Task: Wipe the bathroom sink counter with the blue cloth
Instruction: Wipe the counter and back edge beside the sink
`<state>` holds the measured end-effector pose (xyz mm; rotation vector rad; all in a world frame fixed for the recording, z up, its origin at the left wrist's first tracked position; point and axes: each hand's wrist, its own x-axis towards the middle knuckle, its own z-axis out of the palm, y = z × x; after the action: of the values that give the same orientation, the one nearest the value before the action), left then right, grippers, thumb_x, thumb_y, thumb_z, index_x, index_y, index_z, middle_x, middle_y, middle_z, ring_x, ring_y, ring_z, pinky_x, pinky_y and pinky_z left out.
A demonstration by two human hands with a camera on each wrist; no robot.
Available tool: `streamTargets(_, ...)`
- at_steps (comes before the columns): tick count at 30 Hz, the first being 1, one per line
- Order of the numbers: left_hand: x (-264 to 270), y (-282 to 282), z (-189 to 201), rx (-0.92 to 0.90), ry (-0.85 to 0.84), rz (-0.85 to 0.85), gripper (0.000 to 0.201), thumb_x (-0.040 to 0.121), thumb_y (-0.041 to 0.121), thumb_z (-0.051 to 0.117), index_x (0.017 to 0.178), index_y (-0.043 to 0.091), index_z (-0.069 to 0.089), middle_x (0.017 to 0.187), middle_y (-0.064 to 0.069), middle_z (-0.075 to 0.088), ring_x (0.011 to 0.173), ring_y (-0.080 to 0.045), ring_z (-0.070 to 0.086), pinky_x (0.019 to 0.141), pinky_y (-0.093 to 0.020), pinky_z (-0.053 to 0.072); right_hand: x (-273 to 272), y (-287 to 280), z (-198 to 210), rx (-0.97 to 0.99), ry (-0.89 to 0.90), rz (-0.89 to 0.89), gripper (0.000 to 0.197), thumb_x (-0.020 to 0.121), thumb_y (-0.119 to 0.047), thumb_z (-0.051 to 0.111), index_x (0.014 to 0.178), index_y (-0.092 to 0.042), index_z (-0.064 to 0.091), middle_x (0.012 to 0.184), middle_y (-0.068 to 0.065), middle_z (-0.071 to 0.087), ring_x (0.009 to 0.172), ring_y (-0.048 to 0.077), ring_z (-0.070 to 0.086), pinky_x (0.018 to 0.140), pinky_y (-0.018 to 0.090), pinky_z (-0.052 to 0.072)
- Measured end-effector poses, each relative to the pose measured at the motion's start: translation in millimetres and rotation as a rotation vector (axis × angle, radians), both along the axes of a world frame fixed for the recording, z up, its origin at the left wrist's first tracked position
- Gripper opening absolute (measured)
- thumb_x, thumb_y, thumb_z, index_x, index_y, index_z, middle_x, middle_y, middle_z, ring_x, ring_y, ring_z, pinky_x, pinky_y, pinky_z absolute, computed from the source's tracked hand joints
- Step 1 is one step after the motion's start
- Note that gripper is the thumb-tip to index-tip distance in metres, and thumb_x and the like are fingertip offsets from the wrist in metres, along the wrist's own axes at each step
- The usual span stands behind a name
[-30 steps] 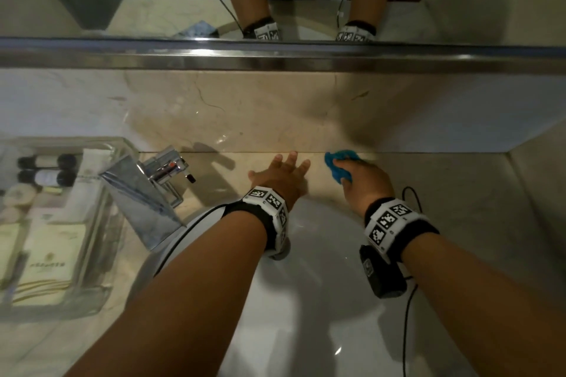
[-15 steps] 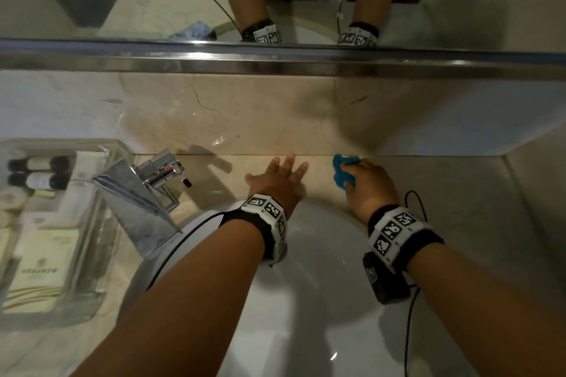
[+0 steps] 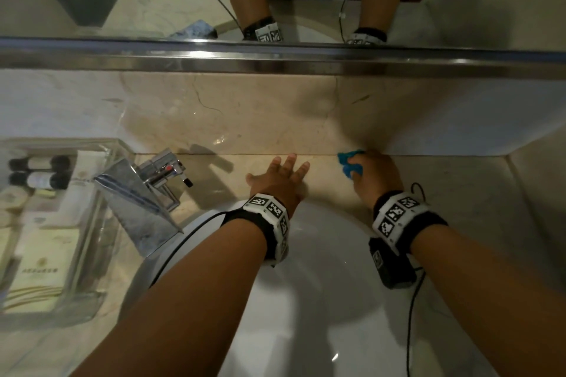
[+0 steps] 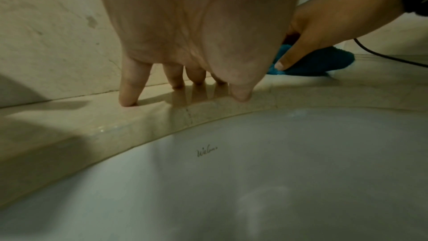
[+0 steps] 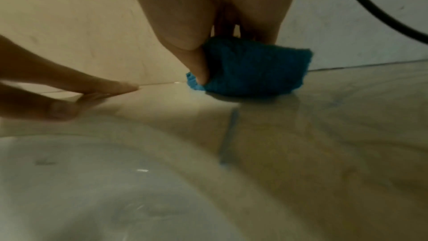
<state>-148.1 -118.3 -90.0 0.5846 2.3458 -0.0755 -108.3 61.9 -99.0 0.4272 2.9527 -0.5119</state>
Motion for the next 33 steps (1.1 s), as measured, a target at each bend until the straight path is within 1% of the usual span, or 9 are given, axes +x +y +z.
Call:
streamTargets(3,0,1,4,0.014,-0.005,0.007,0.066,0.100,0.042,0.034,0.148,0.039,-0.010,0.157,0.009,-0.020,0.146,-0.021,-0.010,0.107,-0.067,0.020,7,-14,-4,-0.001,-0.019,0.112,0.037,0.079,-0.002,0.058,0.114,-0.012,0.064,0.118,0.013,0.057,0.111,0.033,0.053,0.097,0.033,0.042)
streamTargets(7,2,0,5,0.006,0.003,0.001,0.067,0.100,0.041,0.035,0.148,0.039,-0.011,0.157,0.009,-0.021,0.146,-0.021,-0.011,0.107,-0.067,0.020,24,-18,-12,-0.059,-0.068,0.265,0.036,0.082,-0.012,0.062,0.118,-0.019,0.062,0.118,0.008,0.057,0.112,0.031,0.049,0.097,0.027,0.037)
streamTargets(11,2,-1,4,0.018,0.016,-0.004,0.067,0.099,0.041,0.036,0.148,0.039,-0.011,0.157,0.009,-0.020,0.146,-0.021,-0.010,0.107,-0.066,0.021,13,13,-2,-0.133,0.018,0.067,0.032,0.087,-0.005,0.055,0.117,-0.010,0.063,0.123,0.014,0.060,0.113,0.030,0.055,0.096,0.025,0.038)
streamTargets(14,1,-1,2,0.011,0.021,-0.018,0.067,0.100,0.042,0.034,0.147,0.039,-0.012,0.156,0.009,-0.021,0.146,-0.020,-0.011,0.107,-0.066,0.021,7,25,3,-0.045,0.000,-0.067,0.033,0.091,-0.005,0.047,0.121,-0.011,0.060,0.128,0.012,0.057,0.114,0.029,0.054,0.094,0.027,0.038)
streamTargets(22,3,-1,1,0.013,0.044,-0.014,0.066,0.099,0.044,0.033,0.147,0.041,-0.012,0.156,0.009,-0.021,0.146,-0.020,-0.010,0.107,-0.066,0.021,36,-18,-8,-0.038,-0.061,0.208,0.038,0.085,-0.010,0.057,0.122,-0.020,0.059,0.128,0.009,0.055,0.117,0.033,0.048,0.104,0.032,0.035)
streamTargets(24,3,-1,-1,0.021,0.048,-0.008,0.067,0.099,0.045,0.034,0.147,0.041,-0.012,0.156,0.010,-0.021,0.146,-0.020,-0.010,0.107,-0.067,0.020,34,-10,-4,-0.089,-0.063,0.206,0.034,0.086,-0.012,0.059,0.119,-0.018,0.062,0.125,0.010,0.056,0.116,0.031,0.051,0.099,0.024,0.036)
streamTargets(27,3,-2,-5,0.039,0.058,-0.010,0.066,0.099,0.045,0.034,0.147,0.041,-0.011,0.157,0.011,-0.020,0.147,-0.019,-0.010,0.108,-0.067,0.018,24,15,3,-0.120,-0.026,0.004,0.030,0.092,-0.013,0.051,0.120,-0.010,0.061,0.127,0.011,0.056,0.116,0.027,0.054,0.088,0.012,0.033)
streamTargets(31,3,-5,-10,0.051,0.082,-0.024,0.067,0.098,0.046,0.034,0.147,0.042,-0.012,0.156,0.012,-0.020,0.147,-0.018,-0.009,0.107,-0.067,0.019,16,28,6,0.013,-0.049,-0.077,0.034,0.094,-0.010,0.046,0.126,-0.013,0.056,0.134,0.013,0.051,0.119,0.031,0.050,0.100,0.032,0.037)
streamTargets(33,3,-5,-7,0.054,0.083,-0.018,0.067,0.098,0.045,0.035,0.147,0.042,-0.011,0.157,0.012,-0.019,0.147,-0.019,-0.009,0.107,-0.068,0.018,19,22,3,0.010,-0.070,-0.039,0.036,0.091,-0.006,0.049,0.126,-0.015,0.056,0.134,0.011,0.051,0.119,0.031,0.051,0.101,0.032,0.037)
